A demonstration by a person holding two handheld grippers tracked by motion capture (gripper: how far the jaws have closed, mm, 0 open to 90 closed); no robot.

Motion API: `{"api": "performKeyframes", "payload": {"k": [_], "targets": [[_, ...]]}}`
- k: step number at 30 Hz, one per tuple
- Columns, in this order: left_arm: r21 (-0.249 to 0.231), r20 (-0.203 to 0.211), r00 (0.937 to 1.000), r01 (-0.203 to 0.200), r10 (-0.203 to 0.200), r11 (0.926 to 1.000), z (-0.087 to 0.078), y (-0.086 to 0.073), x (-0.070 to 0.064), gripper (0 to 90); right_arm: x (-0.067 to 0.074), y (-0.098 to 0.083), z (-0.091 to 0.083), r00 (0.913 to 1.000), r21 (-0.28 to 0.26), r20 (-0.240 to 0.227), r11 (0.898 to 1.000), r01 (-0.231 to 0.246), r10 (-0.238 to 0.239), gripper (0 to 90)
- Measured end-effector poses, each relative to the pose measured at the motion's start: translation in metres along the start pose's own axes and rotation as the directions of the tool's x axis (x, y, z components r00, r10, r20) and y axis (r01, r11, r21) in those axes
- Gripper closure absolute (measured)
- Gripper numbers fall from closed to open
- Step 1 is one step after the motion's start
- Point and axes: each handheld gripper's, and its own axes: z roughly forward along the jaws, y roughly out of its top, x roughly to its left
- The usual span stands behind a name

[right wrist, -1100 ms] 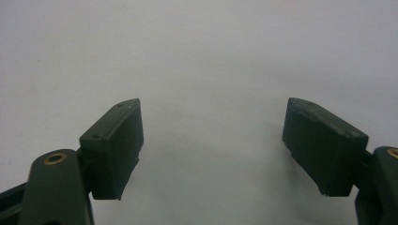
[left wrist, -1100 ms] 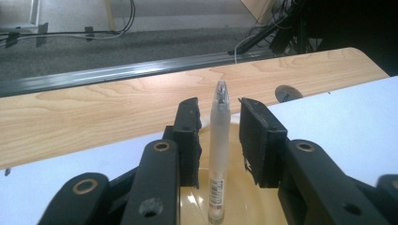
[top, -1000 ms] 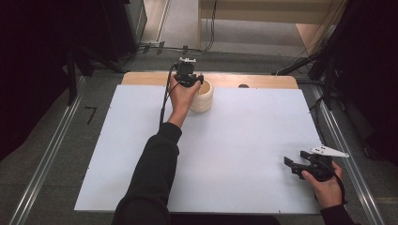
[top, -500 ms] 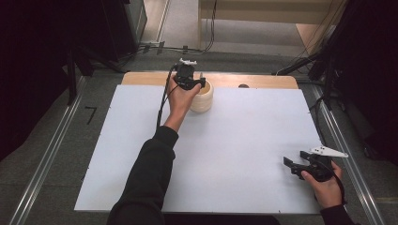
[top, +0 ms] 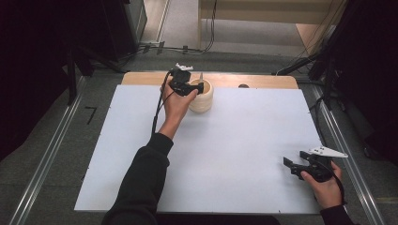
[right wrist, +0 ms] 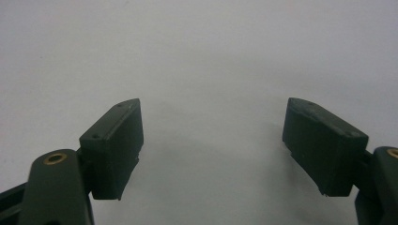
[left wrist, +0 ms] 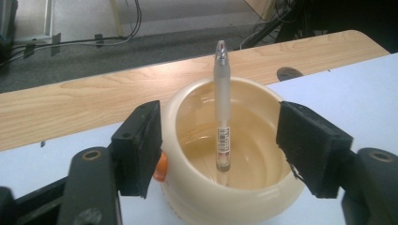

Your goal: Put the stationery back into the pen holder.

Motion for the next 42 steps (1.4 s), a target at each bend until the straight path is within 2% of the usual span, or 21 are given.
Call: {"api": "performKeyframes", "payload": {"k": [14,22,29,42], "targets": [[0.015,-0.02,0.9997,0.013,-0.013,0.9998,-0.015,-0.017,0.008,18.2,0.0,-0.001,-0.001,1.0,-0.001,0.002,1.0,-0.001,0.001,19.4],[0.017,-0.03,0.9994,0.021,-0.02,0.9996,-0.028,-0.031,0.017,16.8,0.0,-0.001,-0.003,1.0,-0.002,0.004,1.0,-0.007,0.007,19.3],[0.038,-0.034,0.9993,0.013,-0.012,0.9992,-0.038,-0.052,0.021,15.6,0.001,-0.001,-0.002,1.0,-0.002,0.002,1.0,-0.001,0.001,19.3],[0.049,-0.03,0.9988,0.04,-0.039,0.998,-0.06,-0.087,0.026,14.4,0.004,0.0,-0.001,1.0,-0.002,-0.003,1.0,0.0,0.0,19.3]]}}
